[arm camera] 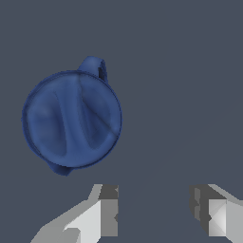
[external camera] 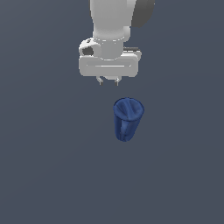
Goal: Pick up the object and move it to a goal position.
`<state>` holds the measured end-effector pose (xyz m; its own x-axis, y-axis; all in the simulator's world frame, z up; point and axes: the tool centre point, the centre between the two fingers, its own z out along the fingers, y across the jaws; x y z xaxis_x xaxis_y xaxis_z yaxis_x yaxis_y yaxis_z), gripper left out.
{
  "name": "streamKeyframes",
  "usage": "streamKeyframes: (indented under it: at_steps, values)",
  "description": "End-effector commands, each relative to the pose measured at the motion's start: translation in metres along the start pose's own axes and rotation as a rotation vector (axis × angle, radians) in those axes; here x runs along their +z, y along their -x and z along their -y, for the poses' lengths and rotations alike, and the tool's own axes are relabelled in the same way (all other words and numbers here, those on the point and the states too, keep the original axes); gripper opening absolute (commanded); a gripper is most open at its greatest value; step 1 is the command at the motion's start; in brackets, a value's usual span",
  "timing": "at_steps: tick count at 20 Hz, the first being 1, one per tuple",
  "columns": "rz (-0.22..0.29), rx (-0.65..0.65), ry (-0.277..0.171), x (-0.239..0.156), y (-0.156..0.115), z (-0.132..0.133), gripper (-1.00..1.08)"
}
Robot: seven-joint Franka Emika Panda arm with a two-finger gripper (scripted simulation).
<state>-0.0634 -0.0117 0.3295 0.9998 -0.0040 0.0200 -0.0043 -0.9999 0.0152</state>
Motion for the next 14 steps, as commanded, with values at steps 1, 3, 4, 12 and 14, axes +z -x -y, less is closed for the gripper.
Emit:
streamKeyframes:
  at_steps: [1, 3, 4, 12, 14]
  values:
    - [0.007, 0.011, -0.003, 0.001, -0.005, 0.001, 0.28]
    - [0.015, 0.024, -0.007, 0.002, -0.010, 0.002, 0.28]
    - [0.019, 0.031, -0.008, 0.002, -0.013, 0.002, 0.28]
    - [0.070, 0.110, -0.029, 0.010, -0.046, 0.009, 0.28]
    - [0.085, 0.134, -0.035, 0.014, -0.056, 0.011, 0.28]
